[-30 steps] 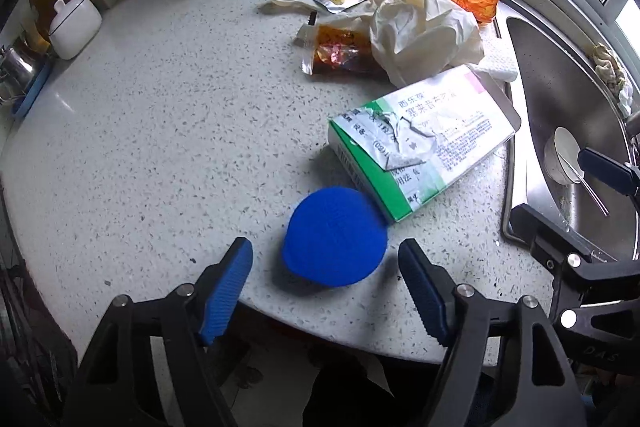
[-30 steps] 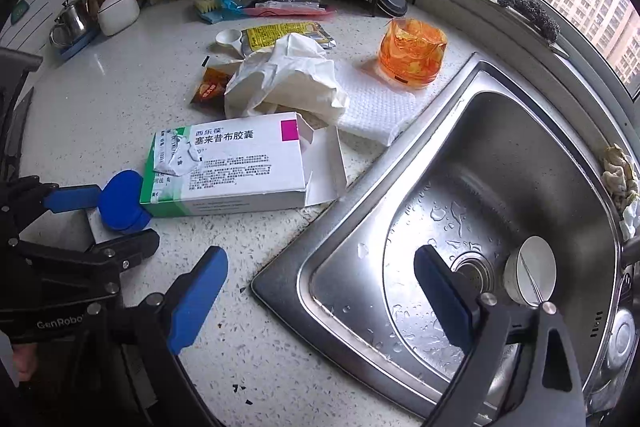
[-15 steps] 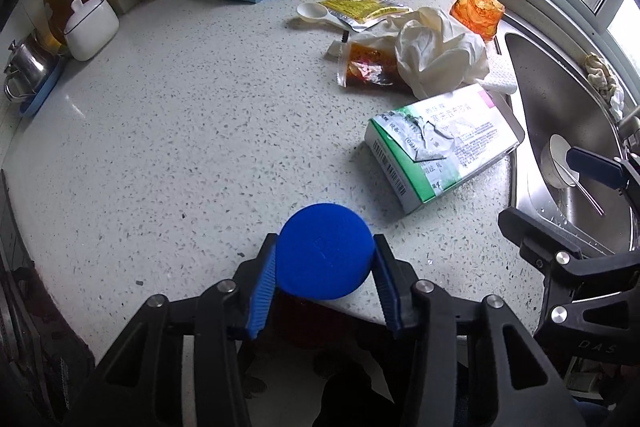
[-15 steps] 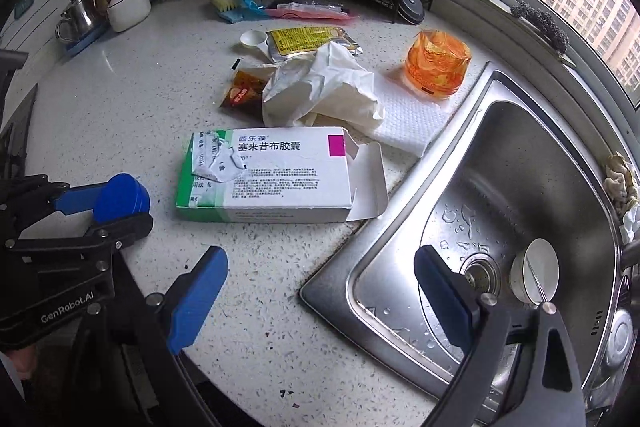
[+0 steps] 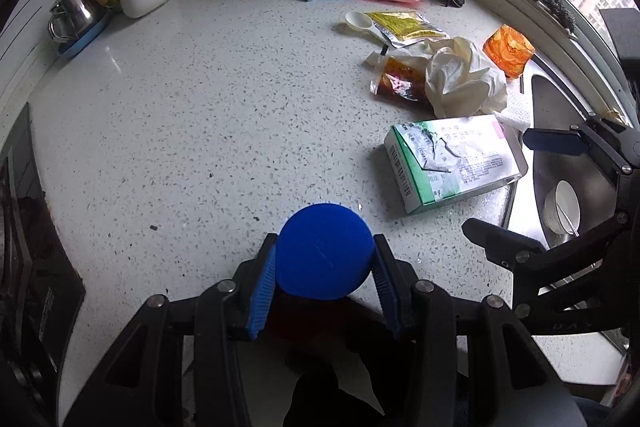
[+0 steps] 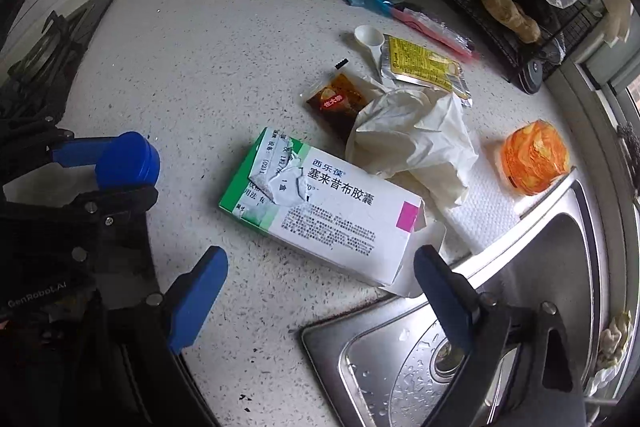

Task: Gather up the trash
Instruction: 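Grasp the green-and-white medicine box with the right tool while the left tool holds the lid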

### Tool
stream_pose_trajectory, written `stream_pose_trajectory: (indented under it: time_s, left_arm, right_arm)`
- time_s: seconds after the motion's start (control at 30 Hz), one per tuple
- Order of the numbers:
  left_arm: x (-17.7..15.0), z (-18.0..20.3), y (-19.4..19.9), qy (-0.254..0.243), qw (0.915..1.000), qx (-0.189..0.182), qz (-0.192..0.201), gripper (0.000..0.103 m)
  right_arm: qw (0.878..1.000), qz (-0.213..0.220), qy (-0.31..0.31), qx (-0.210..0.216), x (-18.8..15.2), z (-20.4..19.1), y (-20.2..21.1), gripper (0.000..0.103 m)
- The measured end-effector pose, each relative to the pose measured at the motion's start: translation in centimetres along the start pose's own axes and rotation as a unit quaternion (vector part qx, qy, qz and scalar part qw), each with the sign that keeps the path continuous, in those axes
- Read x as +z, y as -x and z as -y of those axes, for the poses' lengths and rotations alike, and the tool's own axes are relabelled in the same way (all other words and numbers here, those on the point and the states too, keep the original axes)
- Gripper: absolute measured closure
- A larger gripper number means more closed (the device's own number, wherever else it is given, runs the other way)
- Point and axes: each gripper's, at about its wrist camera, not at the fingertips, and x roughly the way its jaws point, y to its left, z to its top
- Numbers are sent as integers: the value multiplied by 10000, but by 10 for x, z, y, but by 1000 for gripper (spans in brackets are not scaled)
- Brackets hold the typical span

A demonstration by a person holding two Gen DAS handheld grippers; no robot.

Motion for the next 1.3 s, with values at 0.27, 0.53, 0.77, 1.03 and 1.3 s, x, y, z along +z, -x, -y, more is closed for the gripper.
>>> stream_pose_trajectory:
  time_s: [0.27, 0.53, 0.77, 1.03, 1.3]
  left_arm:
    - [4, 8, -12, 600, 9972, 445, -103, 60]
    - [-1, 12, -19, 957, 9925, 737, -209, 60]
    - [-10, 10, -14, 1137, 9902, 791, -166, 60]
    - [-31, 3, 5, 1269, 9896, 672, -3, 60]
    - [-61, -10, 44, 1230, 9892, 707, 376, 60]
  right_arm:
    - [9929, -178, 1090, 442, 22, 15, -31, 8]
    - [9786, -271, 1911, 709, 41, 10, -56, 5]
    - [9781, -214, 1835, 957, 45, -1, -60, 24]
    - [9846, 144, 1410, 1023, 34, -23, -41, 38]
    - [9877, 579, 1034, 1022, 22, -67, -3, 39]
